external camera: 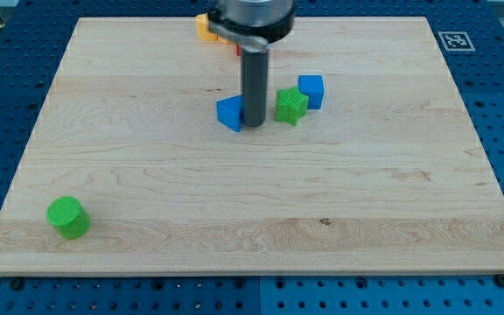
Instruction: Move the blue triangle towards bottom center
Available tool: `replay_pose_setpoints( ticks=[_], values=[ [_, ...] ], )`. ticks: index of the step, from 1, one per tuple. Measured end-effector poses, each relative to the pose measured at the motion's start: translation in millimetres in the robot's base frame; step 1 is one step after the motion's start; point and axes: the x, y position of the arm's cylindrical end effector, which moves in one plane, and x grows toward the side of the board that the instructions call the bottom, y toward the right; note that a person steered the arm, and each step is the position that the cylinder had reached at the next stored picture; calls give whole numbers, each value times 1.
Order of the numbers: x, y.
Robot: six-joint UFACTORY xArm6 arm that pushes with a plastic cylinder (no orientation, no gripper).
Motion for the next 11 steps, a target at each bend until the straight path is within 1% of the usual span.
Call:
replay_pose_setpoints(
  ticks=[1,2,3,4,6,9,10,11],
  values=[
    [-4,-41],
    [-33,-48],
    [-73,-32],
    [-85,-63],
    [-25,-78],
    [66,-71],
    [89,-69],
    [98,-47]
  ],
)
